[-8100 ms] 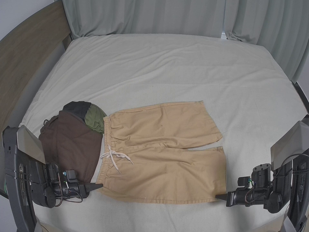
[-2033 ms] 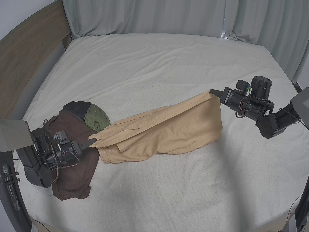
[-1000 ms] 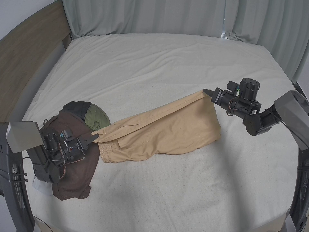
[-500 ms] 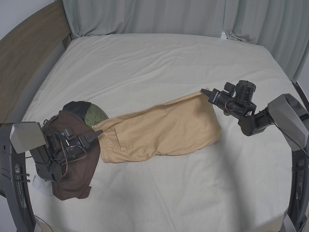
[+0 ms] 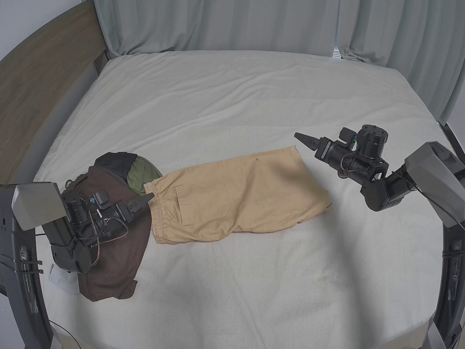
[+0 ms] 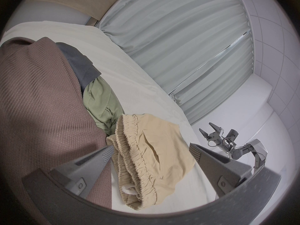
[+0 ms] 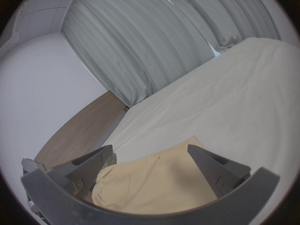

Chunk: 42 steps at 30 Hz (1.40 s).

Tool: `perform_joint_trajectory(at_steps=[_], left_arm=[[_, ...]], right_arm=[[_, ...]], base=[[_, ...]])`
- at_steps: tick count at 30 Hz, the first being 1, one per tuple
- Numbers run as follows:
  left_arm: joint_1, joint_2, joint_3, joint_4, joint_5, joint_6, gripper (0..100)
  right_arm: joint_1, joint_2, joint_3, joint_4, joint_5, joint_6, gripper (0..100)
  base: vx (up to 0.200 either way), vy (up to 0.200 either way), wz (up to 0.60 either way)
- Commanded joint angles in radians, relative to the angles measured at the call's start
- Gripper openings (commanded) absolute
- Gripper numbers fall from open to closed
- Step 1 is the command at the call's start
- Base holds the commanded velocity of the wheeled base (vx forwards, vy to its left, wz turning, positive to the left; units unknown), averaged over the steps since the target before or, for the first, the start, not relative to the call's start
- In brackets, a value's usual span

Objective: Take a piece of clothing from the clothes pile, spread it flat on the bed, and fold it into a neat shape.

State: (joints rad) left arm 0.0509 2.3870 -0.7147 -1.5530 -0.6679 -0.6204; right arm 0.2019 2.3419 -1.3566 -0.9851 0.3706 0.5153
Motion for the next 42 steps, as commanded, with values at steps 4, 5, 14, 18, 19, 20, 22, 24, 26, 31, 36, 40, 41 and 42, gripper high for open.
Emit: perform_joint_trajectory(at_steps=[4, 5, 14, 18, 19, 20, 22, 24, 26, 31, 36, 40, 41, 42], left_arm=[[-0.009, -0.062, 0.052, -0.002, -0.007, 0.007, 100], [-0.013, -0.066, 0.066, -0.002, -0.010, 0.011, 100], [-0.020, -0.062, 0.083, -0.002, -0.012, 0.122, 100], [-0.028, -0.069, 0.089, -0.002, -0.010, 0.136, 100], [-0.031, -0.075, 0.093, -0.002, -0.010, 0.142, 100], [-0.034, -0.083, 0.101, -0.002, -0.010, 0.151, 100], [-0.040, -0.091, 0.119, -0.002, -0.010, 0.180, 100], [-0.048, -0.100, 0.127, -0.002, -0.009, 0.208, 100], [-0.054, -0.108, 0.130, -0.002, -0.007, 0.240, 100], [-0.065, -0.117, 0.150, -0.002, -0.001, 0.343, 100], [-0.065, -0.114, 0.153, -0.002, -0.001, 0.398, 100], [-0.060, -0.117, 0.156, -0.002, -0.002, 0.510, 100], [-0.057, -0.115, 0.156, -0.002, -0.004, 0.528, 100], [-0.055, -0.115, 0.156, -0.004, -0.004, 0.538, 100]], right_arm=[[0.016, -0.113, 0.217, -0.049, 0.010, 0.134, 100], [0.025, -0.128, 0.269, -0.089, 0.022, 0.149, 100], [0.080, -0.187, 0.493, -0.225, 0.047, 0.158, 100], [0.096, -0.188, 0.562, -0.311, 0.071, 0.190, 100], [0.097, -0.187, 0.577, -0.337, 0.083, 0.203, 100], [0.097, -0.184, 0.594, -0.365, 0.090, 0.212, 100], [0.097, -0.182, 0.636, -0.418, 0.100, 0.221, 100], [0.099, -0.182, 0.671, -0.452, 0.108, 0.223, 100], [0.099, -0.181, 0.700, -0.486, 0.122, 0.224, 100], [0.128, -0.179, 0.706, -0.489, 0.125, 0.224, 100], [0.139, -0.168, 0.708, -0.489, 0.123, 0.223, 100], [0.146, -0.110, 0.708, -0.492, 0.120, 0.216, 100], [0.146, -0.105, 0.708, -0.492, 0.120, 0.216, 100], [0.146, -0.102, 0.708, -0.491, 0.120, 0.216, 100]], base=[[0.000, 0.000, 0.00], [0.000, 0.000, 0.00], [0.000, 0.000, 0.00], [0.000, 0.000, 0.00], [0.000, 0.000, 0.00], [0.000, 0.000, 0.00], [0.000, 0.000, 0.00], [0.000, 0.000, 0.00], [0.000, 0.000, 0.00], [0.000, 0.000, 0.00], [0.000, 0.000, 0.00], [0.000, 0.000, 0.00], [0.000, 0.000, 0.00], [0.000, 0.000, 0.00]])
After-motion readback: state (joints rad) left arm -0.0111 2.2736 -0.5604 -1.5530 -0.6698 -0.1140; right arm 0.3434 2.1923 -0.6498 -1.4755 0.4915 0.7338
